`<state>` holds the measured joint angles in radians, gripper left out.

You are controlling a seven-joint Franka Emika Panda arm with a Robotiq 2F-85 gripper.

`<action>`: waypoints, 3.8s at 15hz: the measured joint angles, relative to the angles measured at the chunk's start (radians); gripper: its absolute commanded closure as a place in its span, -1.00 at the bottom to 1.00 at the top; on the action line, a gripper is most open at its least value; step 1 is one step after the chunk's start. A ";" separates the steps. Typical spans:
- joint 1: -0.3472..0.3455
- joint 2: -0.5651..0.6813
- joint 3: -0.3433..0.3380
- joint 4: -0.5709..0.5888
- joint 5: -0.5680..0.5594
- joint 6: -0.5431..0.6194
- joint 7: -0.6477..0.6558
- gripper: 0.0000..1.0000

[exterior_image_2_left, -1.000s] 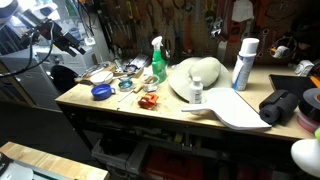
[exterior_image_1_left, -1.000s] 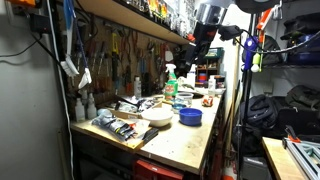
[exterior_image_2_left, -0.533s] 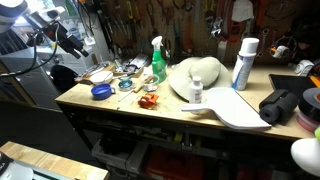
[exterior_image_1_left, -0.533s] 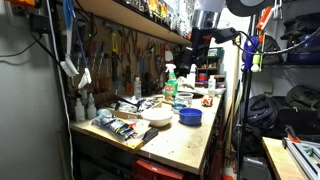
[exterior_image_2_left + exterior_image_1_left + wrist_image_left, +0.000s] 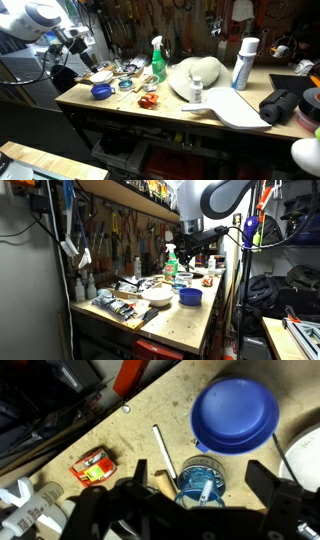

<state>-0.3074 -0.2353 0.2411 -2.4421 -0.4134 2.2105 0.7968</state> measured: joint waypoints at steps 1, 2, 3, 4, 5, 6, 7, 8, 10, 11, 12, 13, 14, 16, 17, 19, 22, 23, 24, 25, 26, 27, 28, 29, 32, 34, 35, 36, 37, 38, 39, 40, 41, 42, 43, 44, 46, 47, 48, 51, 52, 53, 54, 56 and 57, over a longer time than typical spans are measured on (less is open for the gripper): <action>0.007 0.030 -0.013 0.026 0.000 -0.019 0.023 -1.00; 0.010 0.051 -0.021 0.045 0.000 -0.027 0.033 -1.00; 0.011 0.063 -0.025 0.058 0.000 -0.034 0.039 -1.00; 0.012 0.069 -0.026 0.063 0.000 -0.037 0.043 -1.00; 0.013 0.069 -0.026 0.064 0.000 -0.038 0.045 -1.00; 0.015 0.069 -0.026 0.064 0.000 -0.039 0.046 -1.00; 0.029 0.071 -0.041 0.067 0.008 -0.039 0.048 -1.00; 0.051 0.077 -0.067 0.074 0.035 -0.039 0.047 -1.00; 0.082 0.106 -0.120 0.102 0.102 -0.031 0.048 -1.00; 0.092 0.127 -0.144 0.120 0.136 -0.022 0.048 -1.00; 0.099 0.150 -0.166 0.137 0.163 -0.010 0.048 -1.00; 0.104 0.174 -0.186 0.153 0.185 0.009 0.048 -1.00; 0.109 0.200 -0.205 0.169 0.206 0.030 0.048 -1.00; 0.118 0.249 -0.233 0.197 0.244 0.076 0.048 -1.00; 0.123 0.272 -0.244 0.212 0.261 0.097 0.047 -1.00; 0.134 0.316 -0.263 0.241 0.300 0.127 0.028 -1.00; 0.141 0.367 -0.282 0.290 0.374 0.142 -0.075 -1.00; 0.141 0.380 -0.290 0.306 0.398 0.142 -0.119 -1.00; 0.141 0.392 -0.300 0.322 0.415 0.142 -0.157 -1.00; 0.140 0.402 -0.311 0.335 0.426 0.142 -0.188 -1.00; 0.140 0.411 -0.322 0.349 0.432 0.142 -0.215 -1.00; 0.140 0.419 -0.331 0.359 0.434 0.142 -0.239 -1.00; 0.140 0.426 -0.339 0.368 0.434 0.142 -0.261 -0.98; 0.140 0.432 -0.345 0.374 0.435 0.142 -0.282 -0.68; 0.141 0.443 -0.351 0.377 0.435 0.142 -0.327 -0.20; 0.143 0.448 -0.351 0.377 0.435 0.142 -0.341 0.13; 0.143 0.451 -0.351 0.377 0.435 0.142 -0.348 0.27; 0.143 0.453 -0.352 0.377 0.435 0.142 -0.352 0.44; 0.143 0.455 -0.352 0.377 0.435 0.142 -0.354 0.58; 0.143 0.456 -0.353 0.377 0.435 0.143 -0.355 0.75; 0.143 0.457 -0.353 0.377 0.435 0.143 -0.356 0.86; 0.143 0.458 -0.354 0.377 0.435 0.143 -0.357 0.90; 0.144 0.459 -0.354 0.378 0.435 0.144 -0.358 0.97; 0.144 0.459 -0.355 0.379 0.435 0.144 -0.358 0.87; 0.144 0.460 -0.356 0.380 0.435 0.144 -0.359 0.85; 0.144 0.460 -0.357 0.381 0.435 0.145 -0.359 0.86; 0.144 0.458 -0.362 0.386 0.436 0.158 -0.359 0.86; 0.143 0.451 -0.365 0.390 0.442 0.163 -0.361 0.86; 0.141 0.438 -0.369 0.391 0.460 0.163 -0.372 0.86; 0.125 0.360 -0.379 0.373 0.546 0.137 -0.468 0.86; 0.117 0.322 -0.384 0.356 0.572 0.100 -0.509 0.86; 0.110 0.283 -0.391 0.337 0.588 0.052 -0.544 0.86; 0.104 0.242 -0.400 0.316 0.596 -0.008 -0.574 0.86; 0.097 0.167 -0.418 0.273 0.597 -0.129 -0.612 0.86; 0.097 0.134 -0.423 0.252 0.597 -0.187 -0.624 0.86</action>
<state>-0.2103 -0.1018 -0.1819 -2.1897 0.1832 2.0235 0.1726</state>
